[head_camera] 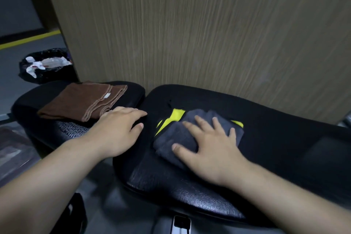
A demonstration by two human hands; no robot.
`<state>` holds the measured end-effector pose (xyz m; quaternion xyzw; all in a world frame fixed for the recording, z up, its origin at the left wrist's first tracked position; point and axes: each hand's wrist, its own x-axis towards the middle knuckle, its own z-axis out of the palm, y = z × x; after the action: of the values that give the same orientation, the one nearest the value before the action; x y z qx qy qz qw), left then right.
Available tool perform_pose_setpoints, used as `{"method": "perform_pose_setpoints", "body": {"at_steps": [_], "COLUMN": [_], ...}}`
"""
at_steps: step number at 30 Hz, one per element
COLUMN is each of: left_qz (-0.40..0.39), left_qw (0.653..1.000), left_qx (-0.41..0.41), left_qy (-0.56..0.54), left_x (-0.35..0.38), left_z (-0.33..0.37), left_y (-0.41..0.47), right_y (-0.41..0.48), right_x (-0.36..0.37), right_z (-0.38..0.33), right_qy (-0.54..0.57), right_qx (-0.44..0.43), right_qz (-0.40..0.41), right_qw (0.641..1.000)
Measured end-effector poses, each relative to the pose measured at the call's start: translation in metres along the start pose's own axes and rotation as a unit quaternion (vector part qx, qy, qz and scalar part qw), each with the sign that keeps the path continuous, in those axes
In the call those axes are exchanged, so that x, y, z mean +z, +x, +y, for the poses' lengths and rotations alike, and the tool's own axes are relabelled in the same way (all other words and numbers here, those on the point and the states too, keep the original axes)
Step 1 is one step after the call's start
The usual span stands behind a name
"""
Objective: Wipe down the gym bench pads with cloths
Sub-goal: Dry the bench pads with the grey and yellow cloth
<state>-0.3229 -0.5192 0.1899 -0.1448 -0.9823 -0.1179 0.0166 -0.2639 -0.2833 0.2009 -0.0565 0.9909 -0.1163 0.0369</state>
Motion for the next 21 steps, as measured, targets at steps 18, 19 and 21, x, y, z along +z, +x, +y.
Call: {"method": "perform_pose_setpoints", "body": {"at_steps": [18,19,21], "left_qz": [0.021,0.02,0.02], "left_qw": [0.998,0.998,0.997], "left_qx": [-0.036,-0.036,-0.033], "left_qy": [-0.053,-0.056,-0.061], "left_x": [0.002,0.002,0.001], "left_z": [-0.014,-0.014,-0.015], "left_y": [0.007,0.006,0.004], "right_y": [0.06,0.074,0.099], "right_x": [0.003,0.001,-0.005], "right_z": [-0.017,-0.011,0.001], "right_qy": [0.021,0.026,0.032], "right_qx": [0.036,0.052,0.079], "right_qz": [-0.001,0.007,0.022], "right_qw": [0.999,0.998,0.996]}}
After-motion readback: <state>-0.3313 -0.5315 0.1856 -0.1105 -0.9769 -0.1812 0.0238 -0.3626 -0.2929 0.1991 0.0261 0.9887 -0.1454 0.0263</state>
